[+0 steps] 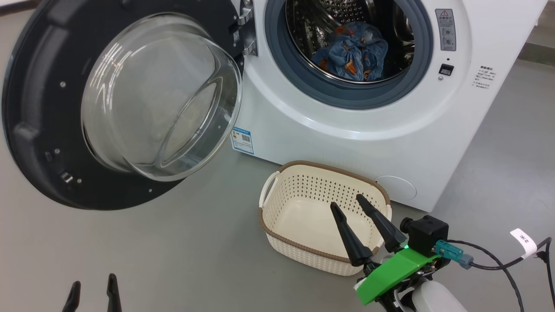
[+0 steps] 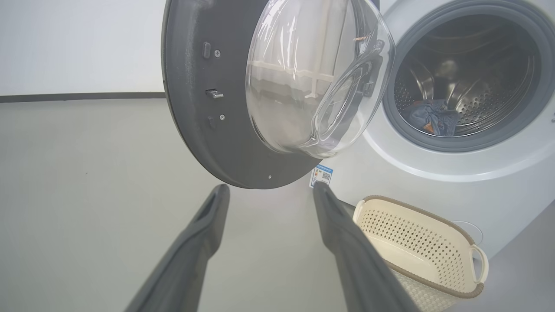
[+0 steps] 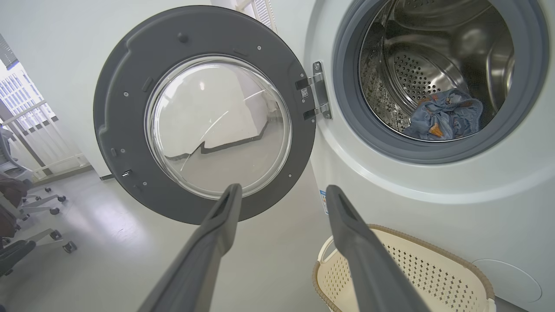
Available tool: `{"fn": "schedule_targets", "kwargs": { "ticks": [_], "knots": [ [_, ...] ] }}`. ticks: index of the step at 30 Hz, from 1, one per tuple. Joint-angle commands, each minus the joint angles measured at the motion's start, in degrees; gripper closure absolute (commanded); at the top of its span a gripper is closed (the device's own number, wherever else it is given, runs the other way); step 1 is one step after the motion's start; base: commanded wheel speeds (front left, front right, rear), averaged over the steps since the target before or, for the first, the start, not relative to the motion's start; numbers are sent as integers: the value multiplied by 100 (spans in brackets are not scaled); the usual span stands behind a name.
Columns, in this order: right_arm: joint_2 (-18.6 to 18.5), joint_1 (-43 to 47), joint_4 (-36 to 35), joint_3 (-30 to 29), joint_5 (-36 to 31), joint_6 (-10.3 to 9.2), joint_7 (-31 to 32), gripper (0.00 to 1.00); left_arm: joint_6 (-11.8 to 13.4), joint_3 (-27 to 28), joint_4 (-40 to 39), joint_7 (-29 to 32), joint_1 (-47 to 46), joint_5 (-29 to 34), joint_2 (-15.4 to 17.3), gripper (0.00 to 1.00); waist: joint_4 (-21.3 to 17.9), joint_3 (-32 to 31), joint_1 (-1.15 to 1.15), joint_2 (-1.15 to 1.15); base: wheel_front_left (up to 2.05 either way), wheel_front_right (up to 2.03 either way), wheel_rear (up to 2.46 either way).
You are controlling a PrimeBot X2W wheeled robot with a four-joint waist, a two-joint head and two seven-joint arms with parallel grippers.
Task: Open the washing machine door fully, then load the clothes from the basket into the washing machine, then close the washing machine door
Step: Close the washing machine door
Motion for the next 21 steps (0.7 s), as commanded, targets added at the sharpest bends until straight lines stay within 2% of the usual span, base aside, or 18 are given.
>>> {"fn": "schedule_targets", "kwargs": {
  "ticks": [1,21],
  "knots": [
    [48,-68,-167,119,31,9,-73,0,36,174,-164,-73,-98,15,65,0,1,4,0,0,0,0,0],
    [48,-66,-148,122,12,9,-73,0,84,164,-195,-75,-93,-33,144,0,0,-17,0,0,0,0,0]
  ]
}}
